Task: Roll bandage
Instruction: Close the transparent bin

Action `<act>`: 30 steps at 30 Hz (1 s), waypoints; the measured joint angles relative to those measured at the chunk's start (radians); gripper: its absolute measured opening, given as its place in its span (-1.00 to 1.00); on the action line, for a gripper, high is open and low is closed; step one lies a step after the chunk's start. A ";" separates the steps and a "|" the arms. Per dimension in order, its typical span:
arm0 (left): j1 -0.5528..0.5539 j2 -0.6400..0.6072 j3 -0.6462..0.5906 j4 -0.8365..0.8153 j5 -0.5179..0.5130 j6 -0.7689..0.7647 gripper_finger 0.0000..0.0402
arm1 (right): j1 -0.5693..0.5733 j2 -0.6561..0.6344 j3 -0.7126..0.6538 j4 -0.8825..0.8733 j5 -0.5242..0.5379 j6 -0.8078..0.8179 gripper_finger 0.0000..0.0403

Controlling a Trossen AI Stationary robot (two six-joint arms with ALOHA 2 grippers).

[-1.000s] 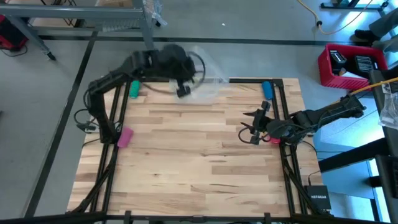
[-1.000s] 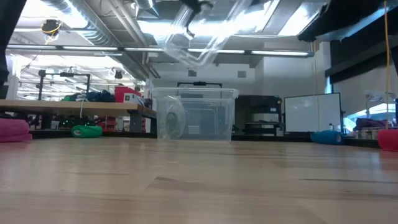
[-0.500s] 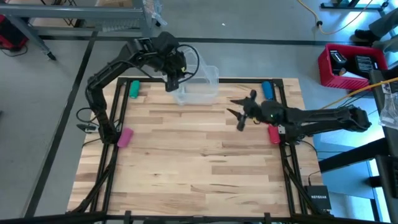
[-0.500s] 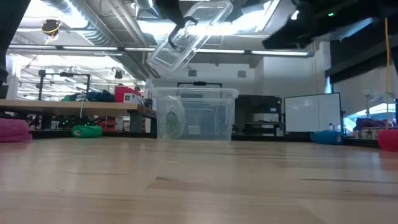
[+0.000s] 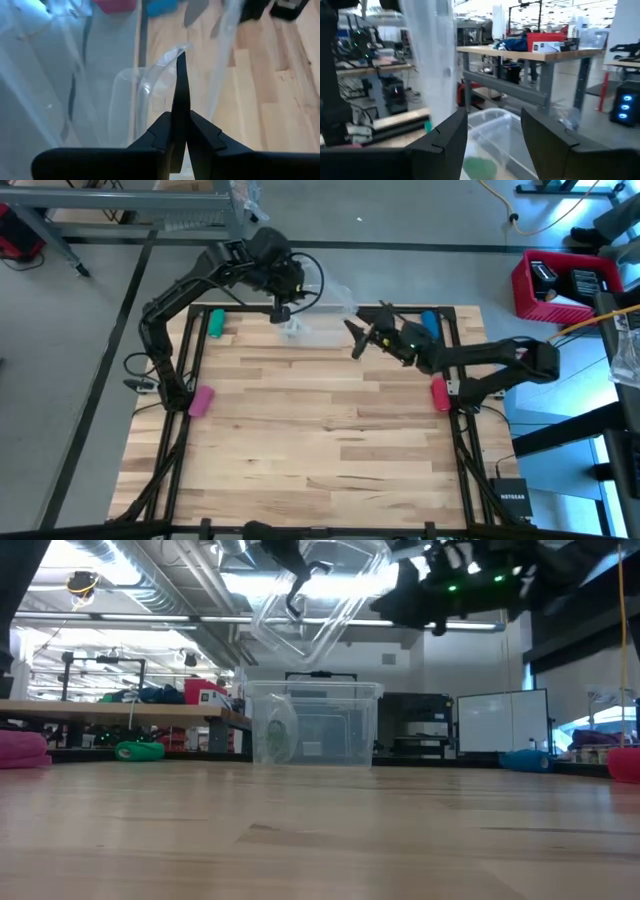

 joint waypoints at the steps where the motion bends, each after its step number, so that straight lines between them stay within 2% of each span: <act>1: 0.005 0.005 0.000 0.010 0.001 0.004 -0.83 | -0.006 0.027 0.018 0.013 -0.012 0.013 -0.08; 7: 0.026 0.036 -0.002 -0.019 0.030 0.034 -0.86 | -0.012 0.152 0.136 0.002 -0.027 0.003 -0.08; 10: 0.030 0.037 -0.001 0.007 0.019 0.022 -0.84 | -0.012 0.175 0.167 -0.005 -0.101 0.000 -0.08; 12: 0.031 0.038 -0.001 0.016 -0.021 0.006 -0.82 | -0.011 0.177 0.170 -0.009 -0.130 0.010 -0.08; 16: 0.033 0.040 -0.001 0.037 -0.095 -0.024 -0.83 | -0.011 0.178 0.172 -0.003 -0.115 0.068 -0.08; 21: 0.024 0.045 -0.001 0.038 -0.148 -0.080 -0.84 | -0.014 0.238 0.176 0.161 -0.050 0.114 -0.08; 27: 0.024 0.074 -0.001 -0.012 -0.186 -0.060 -0.83 | -0.012 0.350 0.273 0.132 -0.091 0.148 -0.08; 30: 0.023 0.084 -0.001 -0.055 -0.289 -0.039 -0.85 | -0.012 0.399 0.327 0.101 -0.121 0.149 -0.08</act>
